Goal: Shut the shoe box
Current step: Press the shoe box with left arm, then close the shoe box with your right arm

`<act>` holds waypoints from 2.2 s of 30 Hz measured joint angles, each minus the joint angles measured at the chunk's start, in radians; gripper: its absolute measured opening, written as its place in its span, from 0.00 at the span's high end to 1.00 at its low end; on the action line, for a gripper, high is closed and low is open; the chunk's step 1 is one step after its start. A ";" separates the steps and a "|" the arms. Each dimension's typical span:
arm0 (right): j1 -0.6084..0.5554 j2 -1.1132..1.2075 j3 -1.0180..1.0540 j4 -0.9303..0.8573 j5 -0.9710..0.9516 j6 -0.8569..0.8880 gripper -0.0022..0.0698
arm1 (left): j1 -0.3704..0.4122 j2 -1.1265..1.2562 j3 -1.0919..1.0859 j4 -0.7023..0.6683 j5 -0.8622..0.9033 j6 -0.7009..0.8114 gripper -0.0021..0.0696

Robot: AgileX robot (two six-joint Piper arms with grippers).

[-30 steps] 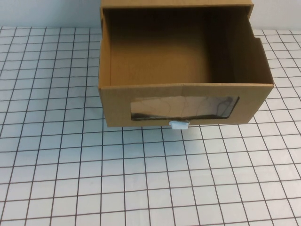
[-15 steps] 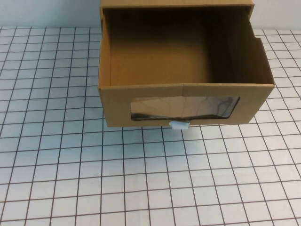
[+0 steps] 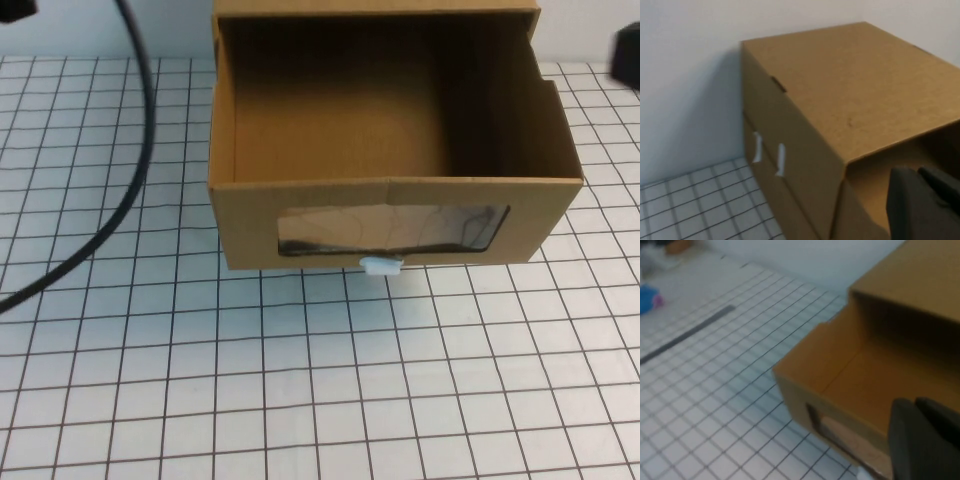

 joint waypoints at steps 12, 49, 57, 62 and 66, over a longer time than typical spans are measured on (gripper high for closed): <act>0.236 0.278 0.002 0.090 0.187 -0.626 0.99 | 0.000 0.542 -0.523 -0.514 0.375 0.358 0.98; 0.311 0.639 0.047 0.001 -0.391 -1.207 0.99 | -0.013 1.044 -0.943 -0.624 0.504 0.269 0.98; 0.228 0.741 -0.116 0.011 -0.281 -1.209 0.99 | -0.013 1.044 -0.959 -0.609 0.516 0.269 0.98; 0.224 0.737 -0.126 0.013 -0.234 -1.209 0.99 | -0.013 1.047 -0.983 -0.588 0.534 0.269 0.98; 0.246 0.715 -0.126 0.009 -0.163 -1.209 0.97 | -0.013 1.050 -0.989 -0.580 0.536 0.269 0.98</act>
